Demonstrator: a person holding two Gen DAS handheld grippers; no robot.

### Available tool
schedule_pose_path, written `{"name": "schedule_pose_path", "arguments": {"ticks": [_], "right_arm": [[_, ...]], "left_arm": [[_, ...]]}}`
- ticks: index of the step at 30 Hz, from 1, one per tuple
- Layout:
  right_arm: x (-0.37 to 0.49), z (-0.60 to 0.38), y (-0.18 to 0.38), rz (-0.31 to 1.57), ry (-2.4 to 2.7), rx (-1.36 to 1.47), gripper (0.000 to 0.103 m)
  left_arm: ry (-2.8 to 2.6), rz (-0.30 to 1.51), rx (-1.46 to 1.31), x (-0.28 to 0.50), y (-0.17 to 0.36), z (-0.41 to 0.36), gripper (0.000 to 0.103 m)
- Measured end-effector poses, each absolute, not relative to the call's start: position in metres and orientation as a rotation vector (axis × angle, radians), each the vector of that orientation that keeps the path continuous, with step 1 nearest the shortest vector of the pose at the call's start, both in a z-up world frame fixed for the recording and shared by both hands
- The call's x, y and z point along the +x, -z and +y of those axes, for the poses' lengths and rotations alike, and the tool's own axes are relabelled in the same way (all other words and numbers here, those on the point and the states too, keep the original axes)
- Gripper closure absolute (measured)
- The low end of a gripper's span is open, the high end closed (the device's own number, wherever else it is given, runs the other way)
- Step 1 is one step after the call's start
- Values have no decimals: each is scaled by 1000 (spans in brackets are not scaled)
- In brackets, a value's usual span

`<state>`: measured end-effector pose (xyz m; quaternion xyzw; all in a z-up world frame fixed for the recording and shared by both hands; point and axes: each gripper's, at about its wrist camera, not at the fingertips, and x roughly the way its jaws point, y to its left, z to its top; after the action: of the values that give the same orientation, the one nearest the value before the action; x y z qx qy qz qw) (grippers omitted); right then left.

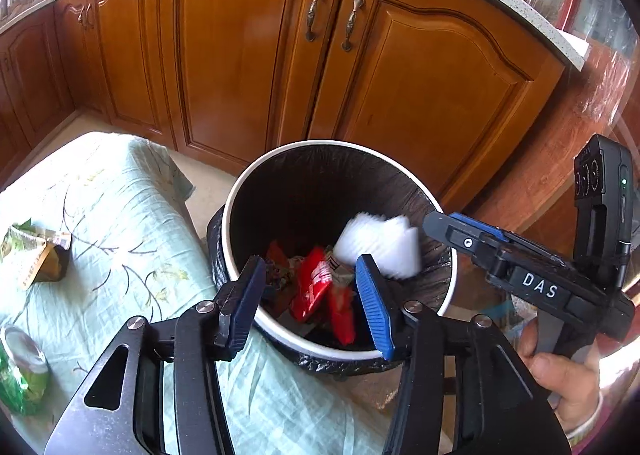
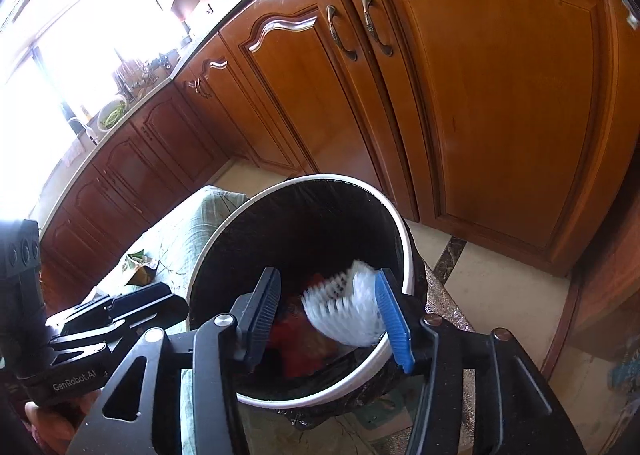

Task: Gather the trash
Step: 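Carry both items over the bin and open both tools to drop them, then move both open tools back toward the can and paper wrapper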

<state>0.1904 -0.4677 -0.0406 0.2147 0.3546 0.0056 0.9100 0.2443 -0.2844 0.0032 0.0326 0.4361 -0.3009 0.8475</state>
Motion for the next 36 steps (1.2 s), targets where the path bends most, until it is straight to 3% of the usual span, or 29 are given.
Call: {"name": "schedule_pose_path", "arguments": {"ticks": [8,36], "right_arm": [[163,-444,38,663,-48,485,24],[162,-260,46,756,-373,367,21]], "left_arm": [[602,910,-16,224,1,-237,54],[249,887,-313,148,30,10,53]]}}
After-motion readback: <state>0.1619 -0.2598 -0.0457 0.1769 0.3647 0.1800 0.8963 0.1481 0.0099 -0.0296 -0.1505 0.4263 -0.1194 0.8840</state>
